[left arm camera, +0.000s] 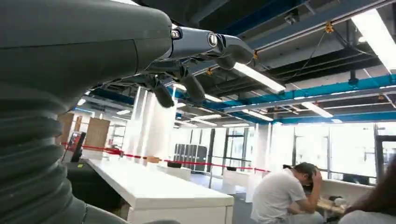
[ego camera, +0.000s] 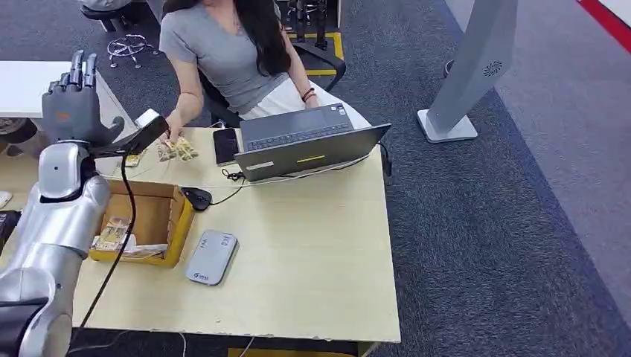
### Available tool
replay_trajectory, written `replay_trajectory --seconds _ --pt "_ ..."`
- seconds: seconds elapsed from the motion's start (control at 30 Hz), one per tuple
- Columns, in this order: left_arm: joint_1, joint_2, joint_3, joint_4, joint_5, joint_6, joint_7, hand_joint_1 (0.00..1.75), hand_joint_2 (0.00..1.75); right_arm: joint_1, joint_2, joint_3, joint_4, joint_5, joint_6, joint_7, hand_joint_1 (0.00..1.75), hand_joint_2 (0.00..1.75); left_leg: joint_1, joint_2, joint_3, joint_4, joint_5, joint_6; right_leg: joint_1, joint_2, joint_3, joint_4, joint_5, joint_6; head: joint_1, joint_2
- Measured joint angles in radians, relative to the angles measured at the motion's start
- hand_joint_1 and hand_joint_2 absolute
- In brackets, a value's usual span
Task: Pass the card to the sensor for recognition and then transmit it.
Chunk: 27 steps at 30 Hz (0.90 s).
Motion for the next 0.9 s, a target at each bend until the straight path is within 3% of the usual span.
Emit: replay_trajectory --seconds 0.13,0.27,0.37,0.5,0.67,0.9 --pt "0.144 -0.023 -0.001 -0.182 0.033 0.008 -0.017 0.00 1.75 0.001 0.000 -0.004 0.000 -0.020 -0.003 0.000 0.00 0.00 0.000 0.001 0.000 0.000 -0.001 0.000 0.000 0.001 0.000 0.000 0.000 0.000 0.000 0.000" --pt "0.364 -0.041 -0.013 -0.438 0.078 0.053 -0.053 0.00 1.75 0.007 0.001 -0.025 0.000 -0.046 -0.019 -0.003 0.00 0.00 0.000 0.004 0.000 0.000 -0.004 0.000 0.000 0.004 -0.001 0.000 -0.002 0.000 0.001 0.000" --pt "0.573 -0.044 -0.021 -0.624 0.121 0.107 -0.114 0.00 1.75 0.014 0.003 -0.047 0.001 -0.073 -0.030 -0.013 0.00 0.00 -0.001 0.008 0.003 0.000 -0.008 0.000 -0.001 0.008 -0.001 -0.001 -0.004 0.000 0.000 0.000" --pt "0.743 -0.046 -0.027 -0.780 0.121 0.137 -0.146 0.00 1.75 0.021 0.004 -0.070 0.001 -0.091 -0.037 -0.014 0.00 0.00 0.000 0.006 0.001 0.000 -0.009 0.000 0.000 0.004 0.000 -0.001 -0.006 0.001 0.001 0.000" --pt "0.955 -0.031 -0.028 -0.916 0.117 0.154 -0.156 0.00 1.75 0.029 0.006 -0.100 0.001 -0.115 -0.049 -0.020 0.00 0.00 0.000 0.006 0.002 -0.001 -0.010 0.000 0.000 0.005 0.000 -0.001 -0.009 0.000 0.000 0.000" --pt "1.072 0.000 -0.028 -0.984 0.123 0.152 -0.153 0.00 1.75 0.031 0.009 -0.121 0.001 -0.121 -0.052 -0.020 0.00 0.00 0.000 0.004 0.001 -0.001 -0.010 0.001 0.000 0.001 0.001 -0.001 -0.010 0.001 0.000 0.000"
